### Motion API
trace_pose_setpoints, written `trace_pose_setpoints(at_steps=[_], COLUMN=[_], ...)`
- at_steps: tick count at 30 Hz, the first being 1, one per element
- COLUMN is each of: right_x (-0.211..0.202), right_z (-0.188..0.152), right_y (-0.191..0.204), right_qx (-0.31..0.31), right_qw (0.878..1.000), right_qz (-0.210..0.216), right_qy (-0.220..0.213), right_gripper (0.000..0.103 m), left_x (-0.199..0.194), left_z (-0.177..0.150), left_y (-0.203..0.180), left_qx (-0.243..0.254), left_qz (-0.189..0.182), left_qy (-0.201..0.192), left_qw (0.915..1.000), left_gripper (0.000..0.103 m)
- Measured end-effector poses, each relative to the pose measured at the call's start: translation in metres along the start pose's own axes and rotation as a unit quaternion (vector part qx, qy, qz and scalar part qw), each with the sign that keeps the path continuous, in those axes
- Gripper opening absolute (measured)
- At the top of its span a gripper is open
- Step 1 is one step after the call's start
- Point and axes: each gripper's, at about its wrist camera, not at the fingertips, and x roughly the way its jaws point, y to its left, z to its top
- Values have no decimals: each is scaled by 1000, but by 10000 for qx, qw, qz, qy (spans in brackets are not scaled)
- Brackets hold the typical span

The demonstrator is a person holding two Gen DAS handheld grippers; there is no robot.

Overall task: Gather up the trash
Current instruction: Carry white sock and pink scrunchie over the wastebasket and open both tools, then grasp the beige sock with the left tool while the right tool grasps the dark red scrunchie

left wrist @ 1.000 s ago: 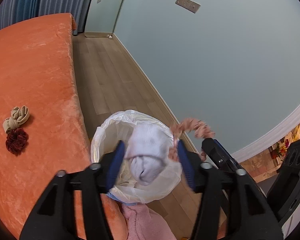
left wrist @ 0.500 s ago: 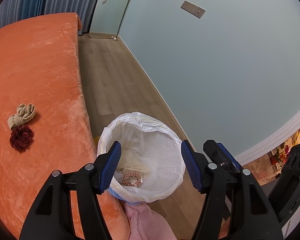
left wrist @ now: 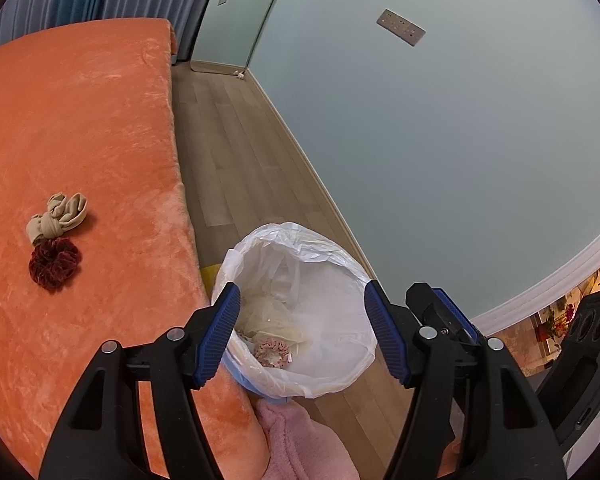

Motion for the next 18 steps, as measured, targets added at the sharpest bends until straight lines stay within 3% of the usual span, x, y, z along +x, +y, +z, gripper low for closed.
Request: trace_pose_setpoints(at_steps=[2,4,18], right_x=[2,5,25], right_z=[-2,-4,-25], right_y=[6,10,65], right_qx=[-71,-111,-545], right_qw=[10000,9999,9974], right_qz=[25,36,282], right_qy=[37,70,379], right_gripper=[32,39,40], left_x=[-2,-5,-23], left_z=[0,0,-3], left_y=[8,17,83], left_qx=[-61,-123,-608], left_qz=[28,70,288], left_qy=[-13,-32,-146], left_qw=[10000,9999,9976], left_gripper=[62,62,64])
